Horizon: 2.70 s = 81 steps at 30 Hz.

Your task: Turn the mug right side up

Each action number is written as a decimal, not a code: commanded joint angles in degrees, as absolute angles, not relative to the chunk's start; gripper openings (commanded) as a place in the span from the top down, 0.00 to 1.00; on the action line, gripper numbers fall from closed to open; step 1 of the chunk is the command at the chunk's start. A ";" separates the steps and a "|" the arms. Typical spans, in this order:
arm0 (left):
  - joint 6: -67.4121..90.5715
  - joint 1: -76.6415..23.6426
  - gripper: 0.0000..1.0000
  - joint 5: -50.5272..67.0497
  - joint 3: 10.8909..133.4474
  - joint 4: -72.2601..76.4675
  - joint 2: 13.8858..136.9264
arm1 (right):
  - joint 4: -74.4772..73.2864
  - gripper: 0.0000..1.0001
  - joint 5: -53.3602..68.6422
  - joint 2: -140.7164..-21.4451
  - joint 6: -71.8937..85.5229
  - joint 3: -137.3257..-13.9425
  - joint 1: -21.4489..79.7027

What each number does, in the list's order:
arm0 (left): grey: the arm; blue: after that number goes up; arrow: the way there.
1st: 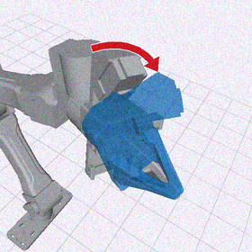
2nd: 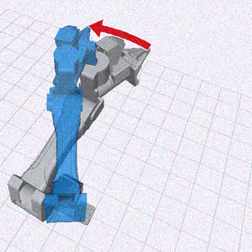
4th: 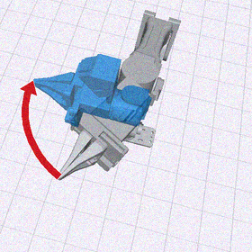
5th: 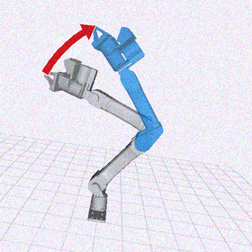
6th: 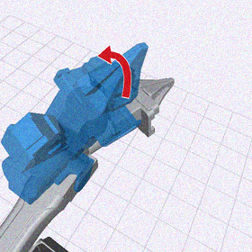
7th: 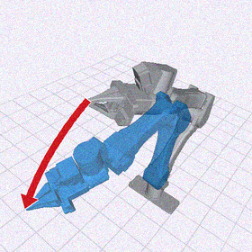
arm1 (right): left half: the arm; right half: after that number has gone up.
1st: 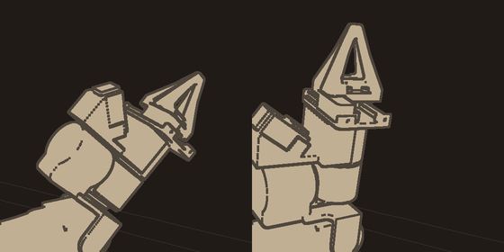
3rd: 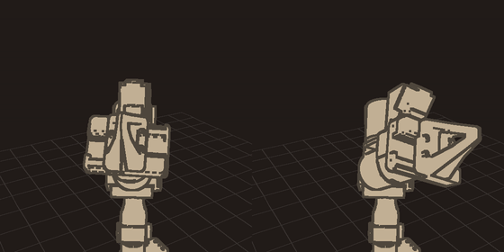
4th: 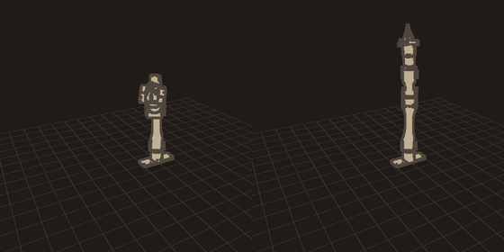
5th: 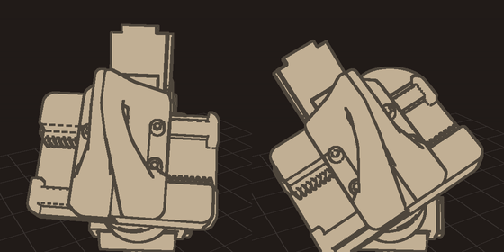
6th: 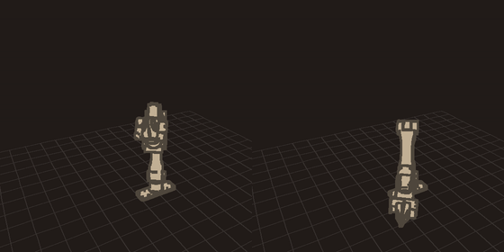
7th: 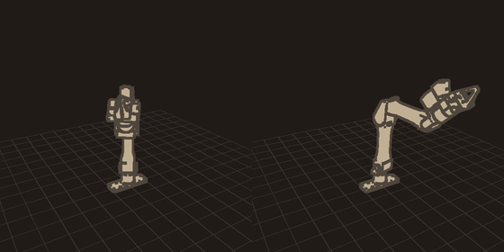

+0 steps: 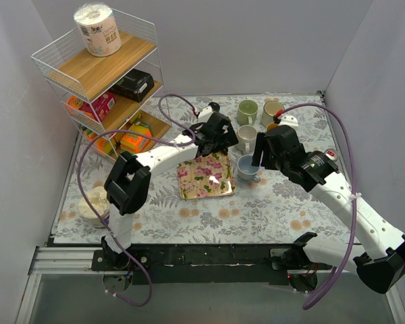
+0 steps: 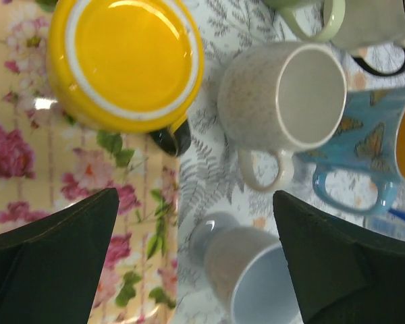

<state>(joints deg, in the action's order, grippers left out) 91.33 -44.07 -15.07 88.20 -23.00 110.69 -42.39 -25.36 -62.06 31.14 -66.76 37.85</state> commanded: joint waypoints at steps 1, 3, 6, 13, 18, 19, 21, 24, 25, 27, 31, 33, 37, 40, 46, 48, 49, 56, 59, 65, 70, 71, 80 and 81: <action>95.88 -45.79 0.04 -28.72 101.58 -36.37 117.14 | -45.44 0.25 -24.61 -61.08 32.61 -67.15 35.34; 97.03 -46.49 0.06 -33.03 104.31 -39.88 120.04 | -45.61 0.26 -22.86 -60.47 32.61 -66.54 34.37; 99.31 -46.67 0.12 -34.80 105.47 -40.34 121.29 | -45.62 0.27 -20.57 -59.77 31.82 -65.48 31.91; 100.81 -46.67 0.32 -35.95 108.01 -40.61 124.53 | -45.70 0.28 -17.84 -58.97 29.80 -65.48 28.22; 99.67 -46.67 0.37 -36.30 108.89 -38.32 126.30 | -46.05 0.29 -16.79 -58.45 29.27 -65.30 27.42; 99.58 -46.67 0.39 -36.47 109.07 -38.15 126.65 | -46.14 0.28 -16.70 -58.27 29.09 -65.22 27.16; 99.14 -46.67 0.41 -36.56 109.16 -37.36 127.09 | -46.32 0.29 -16.61 -57.92 28.92 -65.04 26.98; 98.62 -46.58 0.41 -36.74 109.07 -36.22 127.61 | -46.32 0.29 -16.17 -57.39 28.65 -64.69 26.54; 98.35 -46.50 0.41 -36.83 109.33 -36.12 127.88 | -46.32 0.29 -16.08 -57.31 28.65 -64.51 26.46; 98.35 -46.32 0.39 -37.44 110.04 -37.17 128.93 | -46.32 0.29 -15.82 -57.22 28.56 -64.42 26.37; 98.61 -45.97 0.45 -37.97 110.13 -37.44 128.94 | -46.23 0.30 -15.56 -56.87 28.48 -64.25 26.10; 98.44 -45.79 0.53 -38.32 109.78 -37.01 128.50 | -46.23 0.30 -15.38 -56.95 28.39 -64.16 26.10; 98.35 -45.79 0.60 -38.76 108.90 -36.74 127.36 | -46.05 0.30 -15.12 -57.22 28.30 -64.25 25.93; 98.44 -45.79 0.65 -38.85 107.76 -36.30 126.13 | -45.79 0.30 -14.85 -57.39 28.48 -63.99 25.75; 98.35 -45.79 0.92 -39.02 106.70 -36.39 124.98 | -45.44 0.31 -14.24 -57.31 28.83 -63.28 25.84; 98.35 -45.79 1.00 -39.11 106.52 -36.47 124.46 | -45.44 0.31 -14.06 -57.31 28.92 -63.19 25.75; 98.35 -45.79 1.00 -39.20 106.44 -36.56 124.37 | -45.44 0.32 -13.98 -57.22 28.92 -63.19 25.75; 98.61 -45.88 1.00 -38.06 103.37 -36.48 119.72 | -45.53 0.32 -12.40 -57.13 29.09 -64.16 25.66; 98.26 -45.97 1.00 -36.74 101.35 -36.12 115.06 | -45.18 0.31 -10.03 -57.30 29.27 -64.77 25.75; 96.16 -46.05 1.00 -27.70 95.02 -29.46 101.81 | -40.70 0.28 2.16 -57.04 30.32 -64.43 25.75; 93.52 -46.05 1.00 -19.70 87.20 -19.97 91.69 | -29.66 0.22 13.43 -55.03 33.91 -60.83 25.66; 93.17 -46.05 1.00 -16.64 86.32 -18.30 90.19 | -27.79 0.20 17.19 -54.76 34.62 -60.47 25.66; 88.33 -46.05 1.00 -0.62 77.17 7.80 74.45 | -4.08 0.10 29.79 -54.67 48.32 -61.52 25.58; 88.33 -46.05 1.00 1.82 76.99 9.04 73.83 | -1.78 0.10 30.14 -54.32 50.08 -61.26 25.66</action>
